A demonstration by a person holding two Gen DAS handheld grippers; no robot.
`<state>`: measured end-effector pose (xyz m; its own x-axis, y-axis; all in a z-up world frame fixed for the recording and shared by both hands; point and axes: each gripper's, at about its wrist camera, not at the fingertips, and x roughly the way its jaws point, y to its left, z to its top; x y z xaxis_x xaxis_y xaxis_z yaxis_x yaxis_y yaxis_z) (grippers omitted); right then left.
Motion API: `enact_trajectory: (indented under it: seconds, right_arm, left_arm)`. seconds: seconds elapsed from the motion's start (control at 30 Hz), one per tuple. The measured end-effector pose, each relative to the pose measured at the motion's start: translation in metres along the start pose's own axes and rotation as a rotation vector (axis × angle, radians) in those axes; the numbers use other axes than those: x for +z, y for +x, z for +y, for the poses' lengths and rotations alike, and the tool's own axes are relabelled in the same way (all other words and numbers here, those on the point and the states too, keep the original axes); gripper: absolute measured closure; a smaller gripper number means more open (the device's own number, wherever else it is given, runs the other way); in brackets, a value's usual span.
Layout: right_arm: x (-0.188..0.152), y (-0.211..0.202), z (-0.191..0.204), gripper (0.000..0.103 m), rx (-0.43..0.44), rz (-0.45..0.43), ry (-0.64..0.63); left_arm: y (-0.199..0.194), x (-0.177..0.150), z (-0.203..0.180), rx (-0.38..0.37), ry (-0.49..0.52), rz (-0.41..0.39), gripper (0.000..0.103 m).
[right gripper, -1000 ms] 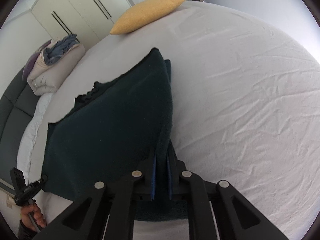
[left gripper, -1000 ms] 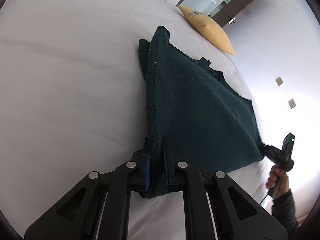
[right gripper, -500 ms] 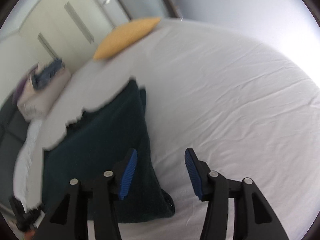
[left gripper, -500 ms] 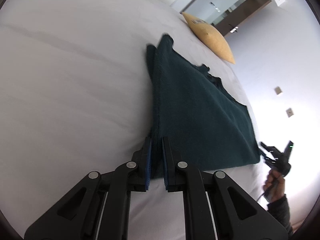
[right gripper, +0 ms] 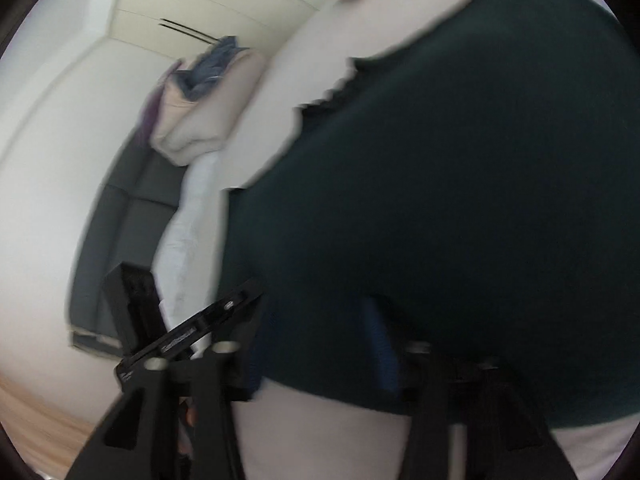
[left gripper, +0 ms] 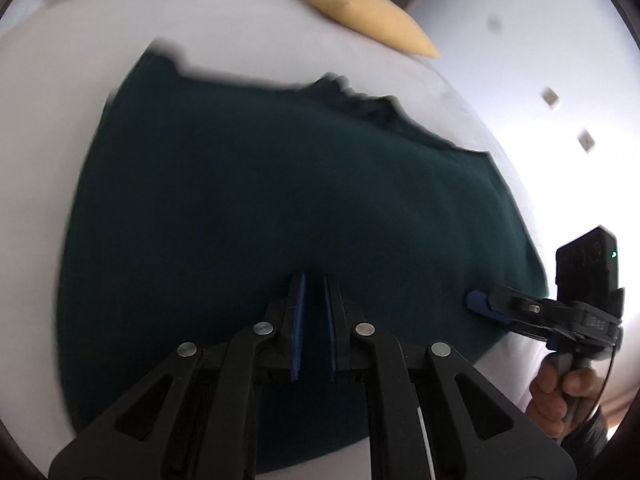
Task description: Fold small clothes
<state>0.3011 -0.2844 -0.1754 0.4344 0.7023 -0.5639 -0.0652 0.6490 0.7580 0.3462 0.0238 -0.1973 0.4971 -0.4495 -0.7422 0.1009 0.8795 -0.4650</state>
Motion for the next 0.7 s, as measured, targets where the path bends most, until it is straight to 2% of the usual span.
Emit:
enact_trajectory:
  seconds: [0.03,0.13,0.3,0.37,0.4,0.43,0.47,0.53,0.63,0.7]
  right_arm:
    - [0.001,-0.005,-0.008,0.089,0.01,-0.011,0.02]
    - [0.006,-0.044,-0.045,0.102,-0.015,-0.116,0.109]
    - [0.0,-0.134,-0.104,0.103,-0.112,-0.339,0.249]
    - [-0.004,-0.163,-0.12,0.102,-0.12,-0.415,0.314]
    - [-0.006,-0.177,-0.12,0.092,-0.166,-0.447,0.328]
    - [-0.002,-0.184,-0.116,0.076,-0.198,-0.466,0.318]
    - [-0.002,-0.191,-0.105,0.072,-0.205,-0.491,0.294]
    - [0.002,-0.19,-0.084,0.065,-0.154,-0.495,0.244]
    - [0.023,-0.147,-0.032,0.05,-0.064,-0.411,0.115]
    - [0.035,-0.106,-0.004,0.05,0.0,-0.34,0.067]
  left_arm:
    - [-0.006,-0.006,0.011,-0.027,-0.03,-0.024,0.094]
    - [-0.019,-0.019,0.03,-0.037,-0.065,-0.03,0.095]
    - [-0.041,-0.033,0.054,-0.039,-0.116,-0.05,0.095]
    - [-0.051,-0.043,0.062,-0.047,-0.142,-0.06,0.095]
    - [-0.058,-0.047,0.065,-0.046,-0.154,-0.067,0.095]
    - [-0.064,-0.051,0.069,-0.046,-0.174,-0.069,0.095]
    - [-0.07,-0.054,0.07,-0.045,-0.196,-0.074,0.095]
    - [-0.083,-0.056,0.071,-0.029,-0.225,-0.096,0.095]
    - [-0.099,-0.041,0.054,-0.052,-0.206,-0.17,0.095]
    - [-0.099,-0.022,0.039,-0.097,-0.176,-0.182,0.095]
